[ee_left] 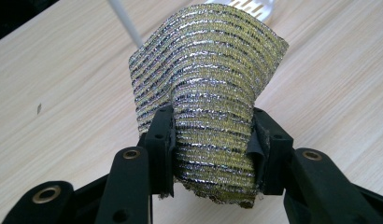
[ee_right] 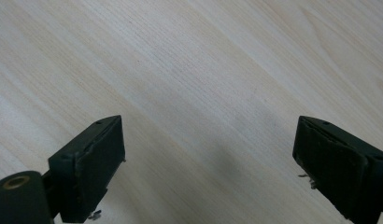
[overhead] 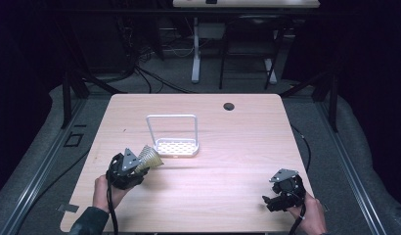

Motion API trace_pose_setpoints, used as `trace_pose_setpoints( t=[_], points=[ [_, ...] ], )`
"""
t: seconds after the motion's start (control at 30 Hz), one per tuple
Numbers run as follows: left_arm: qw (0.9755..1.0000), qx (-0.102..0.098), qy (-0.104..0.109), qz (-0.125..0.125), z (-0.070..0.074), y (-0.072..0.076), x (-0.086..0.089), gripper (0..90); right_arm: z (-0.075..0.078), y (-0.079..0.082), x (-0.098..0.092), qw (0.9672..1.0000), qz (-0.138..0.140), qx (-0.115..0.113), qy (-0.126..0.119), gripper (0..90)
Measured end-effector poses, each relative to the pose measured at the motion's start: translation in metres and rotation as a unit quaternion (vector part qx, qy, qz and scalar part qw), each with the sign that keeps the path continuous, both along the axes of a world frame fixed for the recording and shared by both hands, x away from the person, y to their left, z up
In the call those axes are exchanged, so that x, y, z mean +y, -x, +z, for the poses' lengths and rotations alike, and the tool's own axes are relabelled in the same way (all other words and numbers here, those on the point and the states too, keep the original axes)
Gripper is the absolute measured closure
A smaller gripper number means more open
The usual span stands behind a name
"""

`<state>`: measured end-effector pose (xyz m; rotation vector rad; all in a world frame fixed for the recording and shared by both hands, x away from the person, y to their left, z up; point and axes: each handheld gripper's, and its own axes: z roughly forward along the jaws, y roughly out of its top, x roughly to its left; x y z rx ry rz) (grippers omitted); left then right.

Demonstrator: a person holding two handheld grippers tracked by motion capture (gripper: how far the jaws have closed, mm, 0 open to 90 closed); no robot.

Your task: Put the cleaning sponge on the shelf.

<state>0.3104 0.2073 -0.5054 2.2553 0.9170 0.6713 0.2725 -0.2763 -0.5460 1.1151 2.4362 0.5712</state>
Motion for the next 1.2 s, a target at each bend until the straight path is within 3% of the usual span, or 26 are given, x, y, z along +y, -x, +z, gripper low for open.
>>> trace_pose_setpoints(
  t=[0.13,0.23,0.3,0.43,0.93,1.2],
  points=[
    [0.9998,-0.006,-0.005,-0.018,0.0,-0.001,-0.01,56.9,-0.001,-0.001,-0.001,1.0,-0.001,0.0,0.0,8.5],
    [0.9989,-0.01,-0.002,-0.046,-0.003,-0.003,-0.019,56.8,-0.002,-0.001,-0.001,1.0,-0.001,0.003,0.001,8.6],
    [0.9979,-0.02,-0.011,-0.06,-0.005,-0.005,-0.024,56.7,-0.002,-0.002,0.0,1.0,-0.001,0.002,-0.001,8.6],
    [0.997,-0.022,-0.003,-0.075,-0.006,-0.012,-0.032,56.6,-0.002,-0.002,0.0,1.0,-0.004,0.001,0.001,10.0],
    [0.9965,-0.016,0.015,-0.081,-0.007,-0.036,-0.049,55.1,-0.001,-0.002,0.0,1.0,-0.001,0.001,0.004,10.0],
    [0.9956,-0.019,-0.009,-0.091,-0.007,-0.054,-0.06,54.8,-0.001,-0.001,0.0,1.0,0.001,0.0,0.004,10.0]
  ],
)
